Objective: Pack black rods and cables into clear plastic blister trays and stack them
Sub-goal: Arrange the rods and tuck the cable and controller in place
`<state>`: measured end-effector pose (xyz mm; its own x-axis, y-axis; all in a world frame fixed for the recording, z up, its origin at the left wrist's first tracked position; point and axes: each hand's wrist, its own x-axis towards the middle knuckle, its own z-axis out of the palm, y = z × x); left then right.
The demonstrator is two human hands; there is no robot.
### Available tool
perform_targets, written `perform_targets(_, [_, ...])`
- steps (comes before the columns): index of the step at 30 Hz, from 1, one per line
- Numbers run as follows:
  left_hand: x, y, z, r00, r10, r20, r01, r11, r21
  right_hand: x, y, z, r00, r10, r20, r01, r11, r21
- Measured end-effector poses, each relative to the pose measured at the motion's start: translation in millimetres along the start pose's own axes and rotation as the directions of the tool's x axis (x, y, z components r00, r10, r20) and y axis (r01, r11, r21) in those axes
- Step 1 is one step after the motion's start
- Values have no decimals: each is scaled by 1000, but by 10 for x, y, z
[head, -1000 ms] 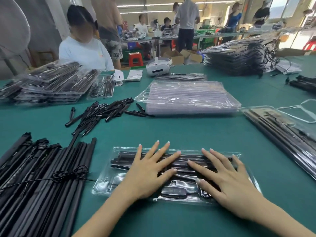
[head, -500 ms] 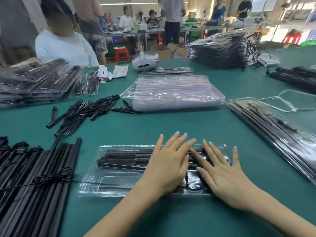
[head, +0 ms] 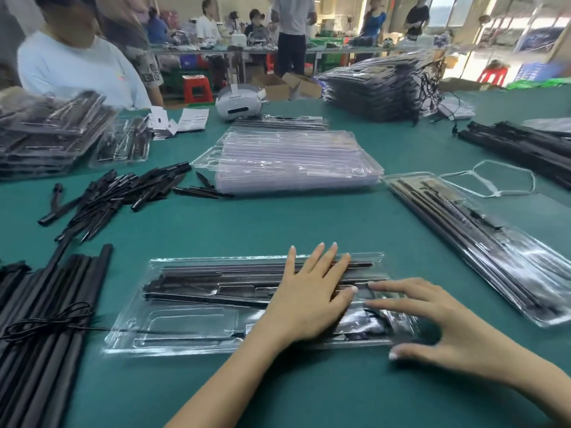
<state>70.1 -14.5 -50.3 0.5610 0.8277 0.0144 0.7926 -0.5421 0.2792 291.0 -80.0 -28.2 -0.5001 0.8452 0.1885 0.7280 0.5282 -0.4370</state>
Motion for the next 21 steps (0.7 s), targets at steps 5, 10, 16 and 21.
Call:
perform_targets(5, [-97,-79,-163,983,160,90,-128,949,-288,-6,16,-6,999,31,17,-32,999,28])
perform_targets(10, [-153,-86,-206,961,241,134,-214,959,-185,75,-7,-120,992,-12,123,13,1000,-6])
perform_targets(16, [-166,-80,-239,963,238,130,-202,949,-243,100,-63,-204,983,-41,177,69,986,-152])
perform_targets(21, [-176,-74,-250,960,242,139,-195,938,-288,52,-166,-179,974,-206,95,227,891,-393])
